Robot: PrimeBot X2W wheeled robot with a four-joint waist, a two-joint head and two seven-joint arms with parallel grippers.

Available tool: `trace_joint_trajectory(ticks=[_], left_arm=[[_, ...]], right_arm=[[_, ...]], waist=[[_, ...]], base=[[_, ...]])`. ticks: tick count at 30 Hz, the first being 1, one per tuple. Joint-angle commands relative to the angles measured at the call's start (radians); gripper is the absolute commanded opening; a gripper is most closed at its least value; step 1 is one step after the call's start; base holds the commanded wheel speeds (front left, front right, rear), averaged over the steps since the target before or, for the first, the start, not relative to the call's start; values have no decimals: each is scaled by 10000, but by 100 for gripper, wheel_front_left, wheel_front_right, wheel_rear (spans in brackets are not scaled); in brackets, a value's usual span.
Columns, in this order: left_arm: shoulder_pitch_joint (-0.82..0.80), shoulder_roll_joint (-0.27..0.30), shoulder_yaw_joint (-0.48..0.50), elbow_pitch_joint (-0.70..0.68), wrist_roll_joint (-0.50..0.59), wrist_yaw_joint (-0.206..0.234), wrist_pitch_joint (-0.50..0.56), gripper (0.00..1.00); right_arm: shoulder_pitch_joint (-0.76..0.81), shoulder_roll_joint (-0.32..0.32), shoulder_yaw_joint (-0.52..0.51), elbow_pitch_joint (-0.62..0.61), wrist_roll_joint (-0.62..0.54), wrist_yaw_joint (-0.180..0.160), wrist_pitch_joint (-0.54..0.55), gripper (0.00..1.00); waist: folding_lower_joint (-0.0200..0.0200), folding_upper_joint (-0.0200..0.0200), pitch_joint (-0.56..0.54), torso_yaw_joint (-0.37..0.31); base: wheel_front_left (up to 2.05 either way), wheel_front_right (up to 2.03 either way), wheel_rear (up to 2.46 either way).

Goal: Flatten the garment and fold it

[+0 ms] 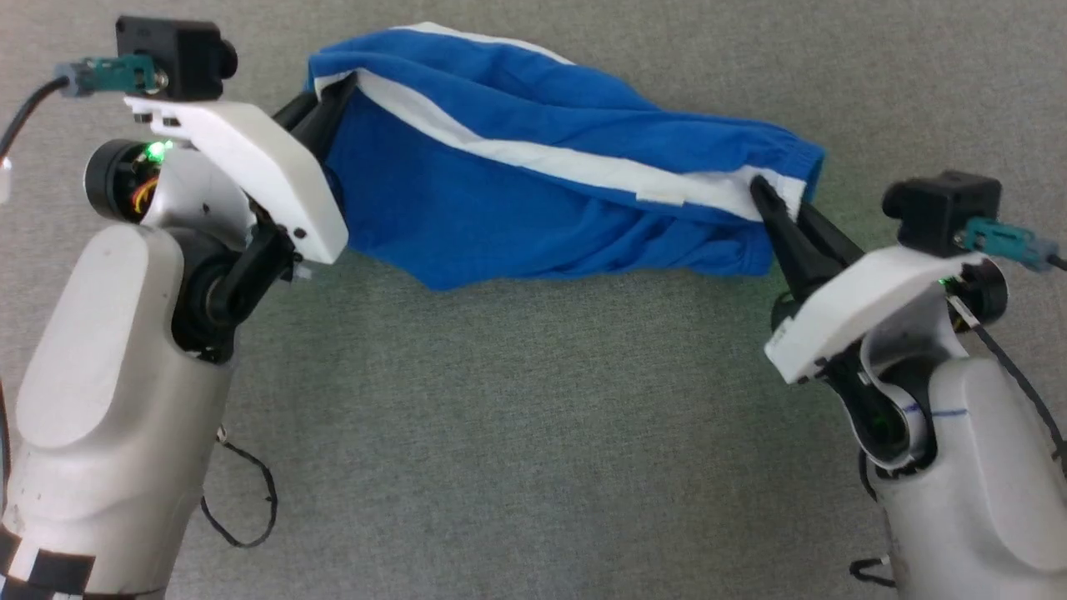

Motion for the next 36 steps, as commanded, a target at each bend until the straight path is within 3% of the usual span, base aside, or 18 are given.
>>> trace_joint_trajectory(ticks=[1, 22, 23, 24, 25, 26, 27, 29, 36], left_arm=[[-192, 48, -23, 105, 55, -75, 21, 0], [-1532, -114, -176, 2249, 385, -237, -681, 0], [-1556, -125, -176, 2332, 392, -225, -718, 0], [-1579, -139, -178, 2404, 396, -221, -757, 0], [-1588, -158, -183, 2465, 387, -227, -791, 28], [-1590, -174, -189, 2517, 370, -239, -811, 55], [-1589, -186, -196, 2564, 353, -254, -822, 71], [-1586, -208, -203, 2617, 309, -289, -847, 100], [-1268, -344, -32, 2527, 58, -333, -1333, 100]], right_arm=[[-207, 10, 75, 97, -29, -9, -47, 0], [-1408, 10, 817, 1647, 203, -9, -418, 0], [-1432, 10, 828, 1700, 217, -9, -436, 6], [-1455, 10, 831, 1739, 215, -9, -467, 29], [-1469, 10, 827, 1773, 211, -9, -494, 47], [-1473, 10, 820, 1801, 208, -9, -510, 89], [-1471, 10, 812, 1817, 200, -9, -525, 100], [-1443, 10, 786, 1819, 165, -9, -532, 100], [-1070, 11, 531, 1538, 29, -9, -442, 100]], waist=[[-2, 0, 171, -85], [-2, 0, 824, -387], [-2, 0, 823, -392], [-2, 0, 818, -392], [-2, 0, 803, -387], [-2, 0, 776, -376], [-2, 0, 730, -357], [-2, 0, 613, -307], [-2, 0, -18, -80]], base=[[0, 0, 0], [0, 0, 0], [0, 0, 0], [0, 0, 0], [0, 0, 0], [0, 0, 0], [0, 0, 0], [0, 0, 0], [0, 0, 0]])
